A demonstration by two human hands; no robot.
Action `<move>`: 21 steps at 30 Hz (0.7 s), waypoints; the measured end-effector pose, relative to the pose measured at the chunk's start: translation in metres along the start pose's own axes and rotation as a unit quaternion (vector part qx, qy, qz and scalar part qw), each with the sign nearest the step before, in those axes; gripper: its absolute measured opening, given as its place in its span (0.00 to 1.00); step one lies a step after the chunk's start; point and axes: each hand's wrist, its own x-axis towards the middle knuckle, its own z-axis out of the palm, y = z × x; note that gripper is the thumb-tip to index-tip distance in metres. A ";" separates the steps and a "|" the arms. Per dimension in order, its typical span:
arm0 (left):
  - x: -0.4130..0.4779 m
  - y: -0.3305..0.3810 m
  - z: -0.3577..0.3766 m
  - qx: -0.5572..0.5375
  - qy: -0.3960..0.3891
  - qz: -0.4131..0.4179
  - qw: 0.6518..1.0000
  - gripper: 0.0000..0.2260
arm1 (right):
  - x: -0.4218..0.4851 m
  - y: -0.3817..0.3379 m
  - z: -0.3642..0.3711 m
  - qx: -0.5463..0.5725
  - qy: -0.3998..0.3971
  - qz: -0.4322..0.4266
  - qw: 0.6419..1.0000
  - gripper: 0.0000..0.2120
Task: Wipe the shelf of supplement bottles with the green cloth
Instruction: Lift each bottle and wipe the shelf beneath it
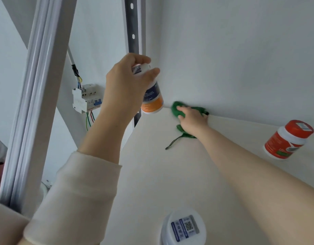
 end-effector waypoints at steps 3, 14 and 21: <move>-0.001 0.000 -0.002 0.000 0.007 0.000 1.000 0.11 | -0.018 -0.034 0.013 0.077 -0.083 -0.151 0.982 0.19; -0.020 0.004 0.019 -0.010 -0.057 -0.005 0.998 0.11 | -0.057 0.025 -0.002 0.052 0.027 -0.006 0.998 0.19; -0.031 0.005 0.030 -0.017 -0.092 0.005 0.996 0.11 | -0.086 0.028 -0.003 0.038 0.046 0.088 0.994 0.20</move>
